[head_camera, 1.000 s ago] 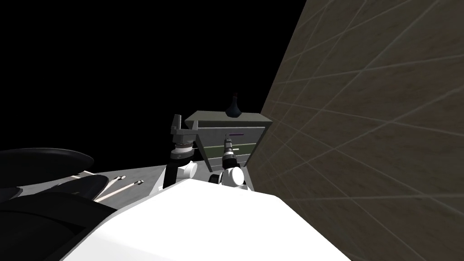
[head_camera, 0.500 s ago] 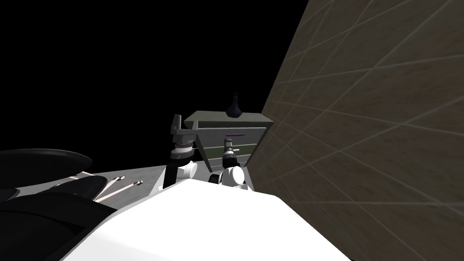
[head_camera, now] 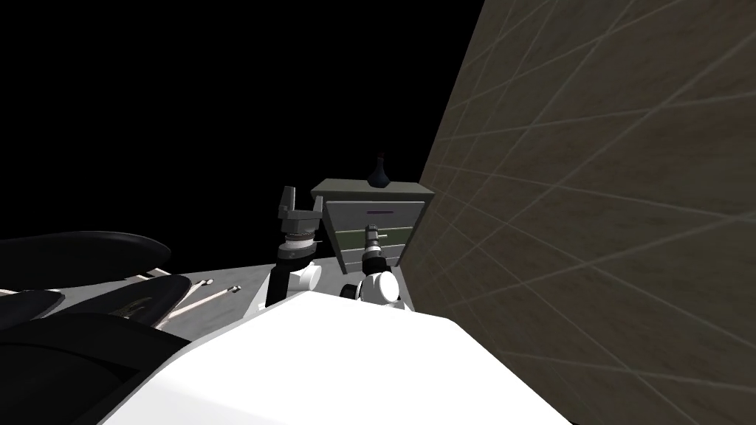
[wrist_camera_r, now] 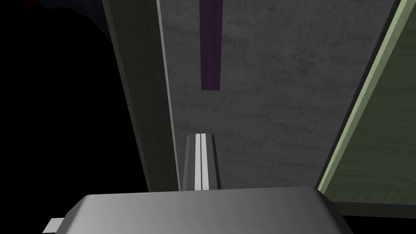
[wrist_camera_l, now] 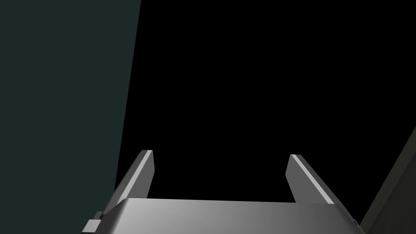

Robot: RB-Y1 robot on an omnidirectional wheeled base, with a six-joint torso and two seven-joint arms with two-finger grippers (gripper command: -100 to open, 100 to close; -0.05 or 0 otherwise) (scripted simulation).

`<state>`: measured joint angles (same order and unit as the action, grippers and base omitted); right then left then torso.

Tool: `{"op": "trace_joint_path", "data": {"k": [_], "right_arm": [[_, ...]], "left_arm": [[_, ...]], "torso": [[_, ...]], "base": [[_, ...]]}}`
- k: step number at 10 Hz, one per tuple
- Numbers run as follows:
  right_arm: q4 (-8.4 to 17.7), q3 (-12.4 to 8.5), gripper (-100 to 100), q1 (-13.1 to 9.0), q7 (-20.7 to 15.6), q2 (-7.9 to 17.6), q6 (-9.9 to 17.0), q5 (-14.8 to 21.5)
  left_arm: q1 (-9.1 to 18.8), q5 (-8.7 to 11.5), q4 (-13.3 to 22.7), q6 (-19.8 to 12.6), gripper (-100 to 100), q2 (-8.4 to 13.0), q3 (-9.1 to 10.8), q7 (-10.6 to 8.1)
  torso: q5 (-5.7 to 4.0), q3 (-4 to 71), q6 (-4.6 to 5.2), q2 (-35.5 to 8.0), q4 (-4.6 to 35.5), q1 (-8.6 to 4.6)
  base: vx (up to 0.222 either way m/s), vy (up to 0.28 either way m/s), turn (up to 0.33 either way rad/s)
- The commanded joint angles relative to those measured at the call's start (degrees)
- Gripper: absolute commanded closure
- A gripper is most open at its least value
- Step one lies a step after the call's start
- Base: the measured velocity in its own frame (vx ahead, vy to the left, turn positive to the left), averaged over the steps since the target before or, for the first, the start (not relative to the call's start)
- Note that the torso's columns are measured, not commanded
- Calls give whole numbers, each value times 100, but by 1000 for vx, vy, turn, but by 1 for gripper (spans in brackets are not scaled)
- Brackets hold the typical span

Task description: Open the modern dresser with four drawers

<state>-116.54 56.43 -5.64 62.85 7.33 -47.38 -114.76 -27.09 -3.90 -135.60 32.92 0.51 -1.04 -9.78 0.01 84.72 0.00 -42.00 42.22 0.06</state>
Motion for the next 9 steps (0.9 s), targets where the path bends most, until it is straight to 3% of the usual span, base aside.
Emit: {"op": "trace_joint_path", "data": {"k": [1, 7, 8, 9], "right_arm": [[38, -34, -100, -13, 18, -17, 13, 4], [42, -69, -100, -69, -38, -65, -29, -50], [36, -69, 100, -75, -62, -69, -47, -59], [-16, -45, 100, -86, -95, -46, -81, -89]], "left_arm": [[-2, 0, -1, 1, 0, 0, 0, 0], [-2, 0, -1, 1, 0, 0, 0, 0], [-1, 0, -1, 1, 0, 0, 0, 0], [-1, 0, -1, 1, 0, 0, 0, 0]], "torso": [[4, 28, 0, 44, -13, 12], [-4, -27, -1, -44, 13, -15], [-3, -25, 1, -46, 10, -14], [-3, -29, 0, -50, 12, -12]], "base": [[148, 30, 16], [126, 40, 17], [11, 3, -3], [-101, -6, -18]]}}
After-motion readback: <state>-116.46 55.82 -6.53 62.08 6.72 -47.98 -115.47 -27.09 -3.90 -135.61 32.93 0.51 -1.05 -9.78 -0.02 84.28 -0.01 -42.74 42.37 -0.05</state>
